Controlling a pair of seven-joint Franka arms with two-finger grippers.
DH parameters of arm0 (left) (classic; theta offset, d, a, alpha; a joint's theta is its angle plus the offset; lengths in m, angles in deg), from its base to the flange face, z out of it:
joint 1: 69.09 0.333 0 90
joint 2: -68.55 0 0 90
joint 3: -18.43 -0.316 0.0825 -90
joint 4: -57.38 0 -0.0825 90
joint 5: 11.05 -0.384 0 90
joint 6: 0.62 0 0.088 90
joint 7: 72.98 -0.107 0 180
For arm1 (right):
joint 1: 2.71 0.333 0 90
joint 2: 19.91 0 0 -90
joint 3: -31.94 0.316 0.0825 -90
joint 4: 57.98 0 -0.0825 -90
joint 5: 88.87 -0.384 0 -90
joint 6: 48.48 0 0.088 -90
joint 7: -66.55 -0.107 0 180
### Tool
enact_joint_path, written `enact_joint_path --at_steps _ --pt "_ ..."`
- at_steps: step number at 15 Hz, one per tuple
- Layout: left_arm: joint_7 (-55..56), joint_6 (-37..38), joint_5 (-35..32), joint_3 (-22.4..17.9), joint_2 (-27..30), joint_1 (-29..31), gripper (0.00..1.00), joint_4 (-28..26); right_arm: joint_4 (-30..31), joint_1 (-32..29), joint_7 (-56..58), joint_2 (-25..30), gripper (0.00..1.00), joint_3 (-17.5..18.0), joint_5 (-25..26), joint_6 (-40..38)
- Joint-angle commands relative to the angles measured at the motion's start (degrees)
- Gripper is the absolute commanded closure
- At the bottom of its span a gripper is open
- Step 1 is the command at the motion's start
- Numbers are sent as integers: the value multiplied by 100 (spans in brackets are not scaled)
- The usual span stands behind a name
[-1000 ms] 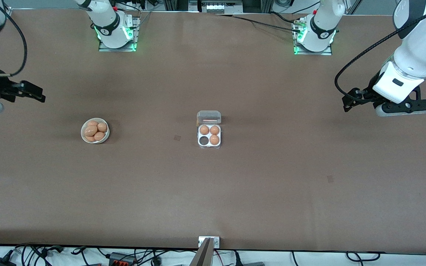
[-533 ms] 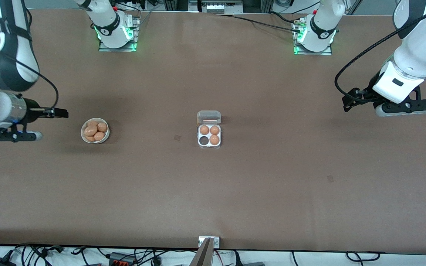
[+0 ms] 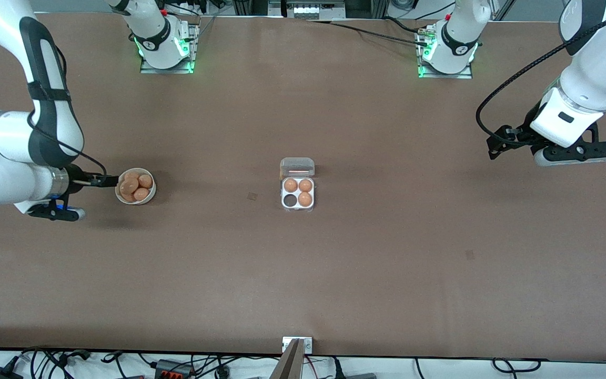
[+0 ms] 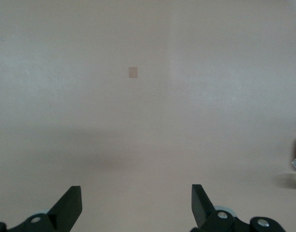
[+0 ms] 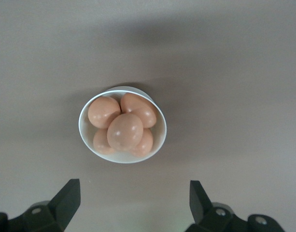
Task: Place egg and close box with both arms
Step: 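Move the right gripper over the white bowl of eggs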
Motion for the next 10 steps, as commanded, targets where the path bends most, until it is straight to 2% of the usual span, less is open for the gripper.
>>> enact_joint_path --at_steps 1,4,10 --pt "-55 113 82 28 -20 38 0 118 -30 -311 -118 -334 0 42 -552 80" --pt "-82 121 82 28 -20 38 0 118 -39 -697 -13 -704 0 42 -1318 123" --pt "-99 288 73 63 -64 20 0 118 -39 -769 -4 -871 0 50 -1627 212"
